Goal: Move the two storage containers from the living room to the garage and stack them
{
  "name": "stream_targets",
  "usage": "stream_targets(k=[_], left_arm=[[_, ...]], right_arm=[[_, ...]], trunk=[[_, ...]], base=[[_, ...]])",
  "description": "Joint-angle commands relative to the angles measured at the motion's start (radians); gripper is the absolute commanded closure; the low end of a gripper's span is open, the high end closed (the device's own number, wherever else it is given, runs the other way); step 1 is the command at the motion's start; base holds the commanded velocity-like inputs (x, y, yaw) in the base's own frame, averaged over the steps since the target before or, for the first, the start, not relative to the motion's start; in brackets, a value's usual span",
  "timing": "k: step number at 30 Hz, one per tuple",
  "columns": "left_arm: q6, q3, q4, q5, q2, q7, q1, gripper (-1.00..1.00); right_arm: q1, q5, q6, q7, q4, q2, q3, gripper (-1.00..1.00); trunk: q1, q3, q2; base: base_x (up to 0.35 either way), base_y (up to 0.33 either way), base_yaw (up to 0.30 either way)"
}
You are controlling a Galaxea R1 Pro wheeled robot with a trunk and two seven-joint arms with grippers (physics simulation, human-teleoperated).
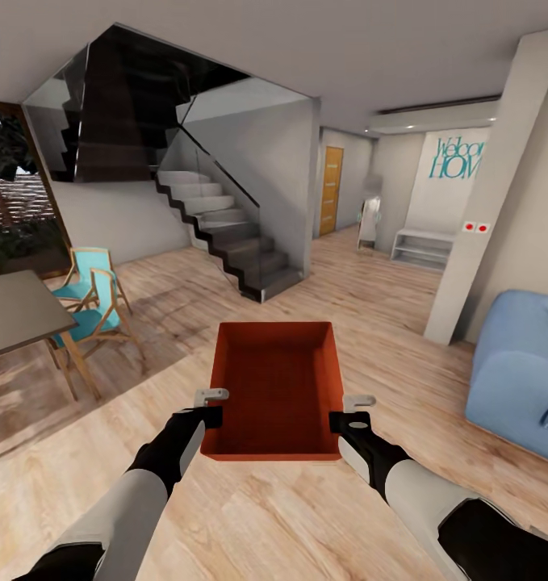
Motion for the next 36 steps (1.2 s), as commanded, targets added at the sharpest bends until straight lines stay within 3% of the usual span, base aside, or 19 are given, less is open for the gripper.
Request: stream_targets(k=[1, 16, 36], left_arm=[[0.005, 0.013, -0.003, 0.013, -0.005, 0.001, -0.001, 1.0], [0.005, 0.013, -0.003, 0.014, -0.006, 0.001, -0.002, 1.0], [0.005, 0.013, -0.003, 0.013, -0.006, 0.001, -0.002, 1.0]], right_arm=[[0.0, 0.002, 0.006, -0.009, 0.001, 0.0, 0.007, 1.0], [0.0, 0.001, 0.006, -0.009, 0.001, 0.0, 0.007, 1.0], [0.0, 0.001, 0.006, -0.009, 0.001, 0.0, 0.007, 1.0]], trunk=[[0.001, -0.002, -0.002], [0.001, -0.002, -0.002], [0.001, -0.002, -0.002]], base=[[0.322, 0.0, 0.0], [0.322, 0.0, -0.011], [0.322, 0.0, -0.239]])
